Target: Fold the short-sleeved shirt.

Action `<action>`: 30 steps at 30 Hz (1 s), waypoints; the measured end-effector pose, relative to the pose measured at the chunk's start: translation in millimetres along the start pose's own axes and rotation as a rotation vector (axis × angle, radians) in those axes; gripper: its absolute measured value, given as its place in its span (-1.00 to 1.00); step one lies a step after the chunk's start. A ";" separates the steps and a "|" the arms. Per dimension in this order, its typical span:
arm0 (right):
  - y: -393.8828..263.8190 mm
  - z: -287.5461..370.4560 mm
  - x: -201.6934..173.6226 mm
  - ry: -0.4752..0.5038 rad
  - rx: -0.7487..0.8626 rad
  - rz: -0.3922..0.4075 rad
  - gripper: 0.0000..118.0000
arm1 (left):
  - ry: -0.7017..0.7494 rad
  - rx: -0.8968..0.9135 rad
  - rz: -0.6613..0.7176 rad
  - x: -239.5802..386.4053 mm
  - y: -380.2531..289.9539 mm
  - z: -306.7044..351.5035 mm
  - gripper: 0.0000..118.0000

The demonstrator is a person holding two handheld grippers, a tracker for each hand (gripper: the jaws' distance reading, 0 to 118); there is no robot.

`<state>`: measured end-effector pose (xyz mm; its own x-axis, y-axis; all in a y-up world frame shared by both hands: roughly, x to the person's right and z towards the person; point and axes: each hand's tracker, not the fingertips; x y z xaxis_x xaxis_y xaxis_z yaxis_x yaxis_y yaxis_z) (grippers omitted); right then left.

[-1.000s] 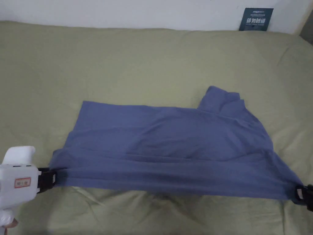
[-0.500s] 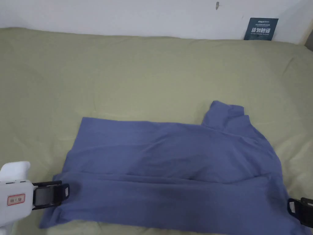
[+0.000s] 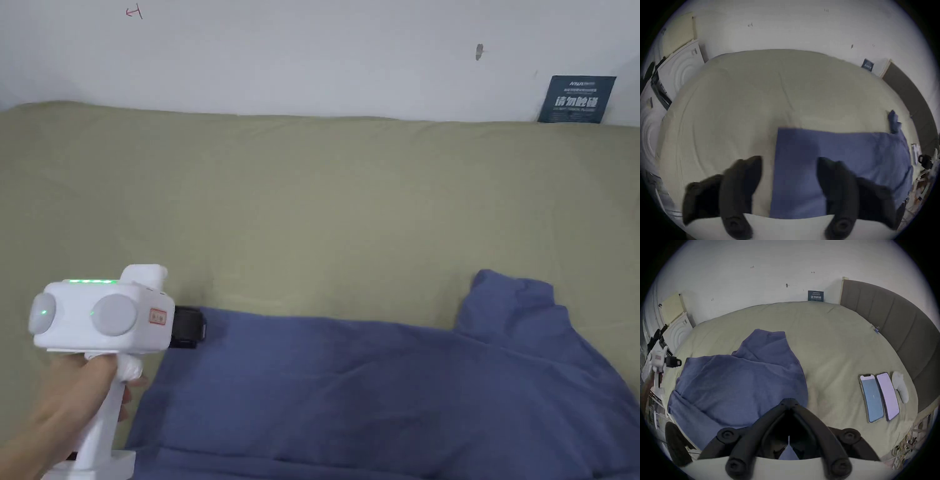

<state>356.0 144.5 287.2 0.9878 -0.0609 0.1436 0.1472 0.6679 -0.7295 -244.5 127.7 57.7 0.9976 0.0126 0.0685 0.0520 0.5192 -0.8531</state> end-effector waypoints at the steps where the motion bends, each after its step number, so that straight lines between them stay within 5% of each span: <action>1: 0.5 -3.5 0.0 -0.001 -0.012 0.003 -1.00 | 0.033 0.004 0.000 1.7 6.9 -13.1 0.43; 8: 4.5 -16.5 4.9 -0.028 -0.052 -0.001 -1.00 | 0.094 -0.059 -0.009 5.2 24.9 -59.0 0.41; 9: 5.3 -17.4 4.9 -0.029 -0.056 -0.003 -1.00 | 0.087 -0.046 -0.015 6.0 24.2 -52.7 0.25; 11: 8.5 -20.2 2.2 -0.038 -0.057 0.004 -1.00 | 0.021 -0.020 -0.044 12.2 19.2 -38.2 -0.99; 16: 45.1 -37.6 -8.0 -0.023 -0.055 0.016 -0.96 | 0.044 -0.026 -0.071 21.0 6.9 -40.4 -0.98; 17: 53.0 -44.2 -10.1 -0.020 -0.056 0.017 -0.68 | 0.039 -0.024 -0.059 20.3 6.7 -40.6 -0.98; 18: 60.7 -51.1 -13.3 -0.018 -0.059 0.018 -0.03 | 0.035 -0.024 -0.045 17.7 8.8 -38.5 -0.98; 19: 69.0 -59.7 -16.0 -0.006 -0.073 0.021 0.91 | 0.032 -0.025 -0.035 16.9 8.9 -38.3 -0.98; 20: 78.8 -76.0 -10.8 0.019 -0.117 0.019 0.94 | 0.031 -0.025 -0.034 16.9 8.7 -38.3 -0.98; 22: 85.1 -99.5 -13.0 0.012 -0.096 0.012 0.72 | 0.029 -0.027 -0.040 16.3 10.0 -37.3 -0.98; 25: 96.5 -131.8 -9.7 -0.063 -0.212 0.100 0.64 | 0.021 -0.028 -0.031 14.5 9.3 -38.7 -0.98; 28: 93.0 -149.0 -6.9 -0.093 -0.267 0.147 0.12 | 0.015 -0.024 -0.021 12.6 9.6 -38.4 -0.98; 30: 91.9 -136.6 -3.6 -0.028 -0.221 0.094 0.01 | 0.013 -0.025 -0.028 11.1 9.9 -35.5 -0.98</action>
<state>373.0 104.8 128.3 0.9963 0.0165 0.0841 0.0652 0.4910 -0.8687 -231.3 102.7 31.6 0.9962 -0.0134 0.0860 0.0813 0.4977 -0.8635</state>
